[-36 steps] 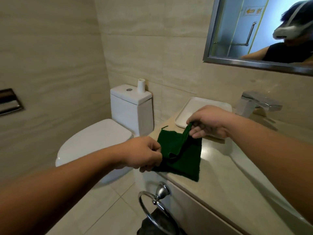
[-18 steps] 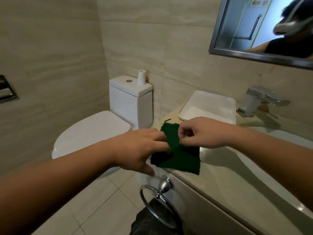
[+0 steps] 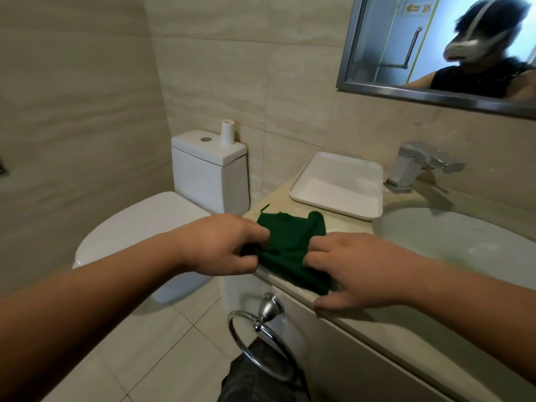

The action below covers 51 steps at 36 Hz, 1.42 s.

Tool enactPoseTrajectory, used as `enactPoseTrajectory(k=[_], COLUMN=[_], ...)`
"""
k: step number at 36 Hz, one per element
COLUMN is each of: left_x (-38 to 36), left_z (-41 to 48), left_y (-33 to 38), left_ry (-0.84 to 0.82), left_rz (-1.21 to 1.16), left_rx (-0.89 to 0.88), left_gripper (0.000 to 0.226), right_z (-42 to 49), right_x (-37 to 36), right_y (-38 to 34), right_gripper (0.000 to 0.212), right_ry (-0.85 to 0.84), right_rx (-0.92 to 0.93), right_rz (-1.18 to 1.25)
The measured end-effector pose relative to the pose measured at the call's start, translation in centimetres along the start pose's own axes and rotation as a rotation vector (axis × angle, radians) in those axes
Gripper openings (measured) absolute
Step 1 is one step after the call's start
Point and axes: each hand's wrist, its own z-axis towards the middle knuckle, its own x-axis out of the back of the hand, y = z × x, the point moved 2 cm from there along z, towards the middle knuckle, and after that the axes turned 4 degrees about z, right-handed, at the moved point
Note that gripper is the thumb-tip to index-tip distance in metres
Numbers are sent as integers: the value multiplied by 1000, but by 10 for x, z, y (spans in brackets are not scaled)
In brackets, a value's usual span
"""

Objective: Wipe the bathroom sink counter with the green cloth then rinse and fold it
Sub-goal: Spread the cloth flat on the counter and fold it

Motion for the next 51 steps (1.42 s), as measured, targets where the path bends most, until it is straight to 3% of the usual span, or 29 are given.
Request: enactPoseTrajectory(k=[3, 6, 10, 12, 15, 18, 21, 23, 25, 29, 35, 41, 44, 47, 49, 51], left_x=[5, 11, 19, 18, 12, 12, 6, -4, -10, -8, 28, 59, 72, 74, 61, 36], left_z=[5, 14, 35, 47, 56, 52, 47, 48, 50, 55, 95, 172, 203, 220, 222, 221], left_y=[0, 0, -11, -19, -29, -19, -4, 0, -1, -7, -3, -6, -3, 0, 1, -2], left_ry=[-9, 19, 46, 49, 184, 368, 230, 107, 85, 71, -23, 24, 127, 328, 389, 287], left_rz=[-170, -305, -370, -256, -4, 117, 108, 160, 190, 202, -43, -193, -166, 70, 202, 286], left_rx=[90, 174, 344, 453, 565, 303, -28, -97, -105, -62, 140, 213, 197, 118, 73, 44], left_gripper=[3, 14, 29, 28, 30, 34, 33, 37, 34, 33, 22, 24, 27, 27, 25, 22], right_z=[-6, -4, 13, 29, 45, 42, 32, 30, 30, 29, 23, 12, 9, 10, 11, 13], right_x=[2, 14, 27, 19, 4, 5, 5, -2, -11, -13, 15, 36, 46, 50, 41, 17], right_y=[-5, 5, 45, 64, 85, 78, 52, 42, 43, 51, 88, 158, 183, 195, 194, 189], right_gripper=[40, 19, 21, 23, 29, 30, 33, 49, 49, 28, 22, 17, 22, 22, 25, 29], right_ry=[32, 49, 199, 248, 306, 329, 219, 121, 107, 171, 80, 193, 319, 449, 430, 283], right_rx=[-25, -135, -370, -486, -633, -512, -215, -141, -129, -131, -324, -516, -581, -589, -562, -510], right_rz=[-9, 189, 652, 799, 630, 410, 245, 109, 78, 100, 428, 652, 553, 322, 203, 151])
